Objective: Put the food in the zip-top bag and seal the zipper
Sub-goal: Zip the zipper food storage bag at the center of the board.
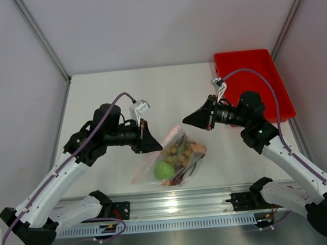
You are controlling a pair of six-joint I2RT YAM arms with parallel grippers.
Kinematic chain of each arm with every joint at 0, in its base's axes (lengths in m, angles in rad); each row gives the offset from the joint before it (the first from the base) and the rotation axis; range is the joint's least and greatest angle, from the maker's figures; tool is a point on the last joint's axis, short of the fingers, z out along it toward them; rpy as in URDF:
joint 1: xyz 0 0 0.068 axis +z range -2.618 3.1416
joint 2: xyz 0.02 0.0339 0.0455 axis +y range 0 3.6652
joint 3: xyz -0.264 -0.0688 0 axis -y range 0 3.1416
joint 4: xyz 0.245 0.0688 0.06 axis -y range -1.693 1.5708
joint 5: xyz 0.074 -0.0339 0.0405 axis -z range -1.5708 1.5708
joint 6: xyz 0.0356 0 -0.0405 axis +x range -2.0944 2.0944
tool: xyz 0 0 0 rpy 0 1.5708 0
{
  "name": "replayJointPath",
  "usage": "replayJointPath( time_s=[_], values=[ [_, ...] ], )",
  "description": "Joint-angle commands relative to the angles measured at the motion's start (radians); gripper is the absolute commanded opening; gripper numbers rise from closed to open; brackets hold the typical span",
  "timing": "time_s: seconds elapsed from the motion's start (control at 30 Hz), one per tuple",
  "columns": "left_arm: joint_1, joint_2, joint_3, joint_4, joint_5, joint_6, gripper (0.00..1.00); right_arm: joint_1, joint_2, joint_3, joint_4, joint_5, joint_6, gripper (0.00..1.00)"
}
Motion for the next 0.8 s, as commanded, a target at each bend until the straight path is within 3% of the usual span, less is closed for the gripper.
replayJointPath(
  time_s=[0.0, 0.03, 0.17, 0.27, 0.6, 0.77],
  values=[
    [-0.006, -0.029, 0.002, -0.048, 0.015, 0.019, 0.01, 0.0, 0.025, 0.037, 0.12, -0.238, -0.05, 0.0],
    [-0.006, -0.03, 0.003, -0.043, 0.024, 0.019, 0.01, 0.0, 0.029, 0.043, 0.127, -0.284, -0.067, 0.0],
    [-0.005, -0.033, 0.018, -0.03, 0.07, 0.019, 0.01, 0.004, 0.072, 0.118, -0.027, -0.404, -0.209, 0.57],
    [-0.006, -0.033, 0.035, -0.028, 0.098, 0.022, 0.01, 0.003, 0.112, 0.186, -0.191, -0.405, -0.324, 0.62],
    [-0.005, -0.035, 0.045, -0.022, 0.135, 0.015, 0.01, -0.005, 0.258, 0.293, -0.262, -0.511, -0.438, 0.65],
    [-0.005, -0.024, 0.052, -0.02, 0.147, 0.015, 0.01, 0.058, 0.333, 0.379, -0.356, -0.571, -0.512, 0.61]
  ],
)
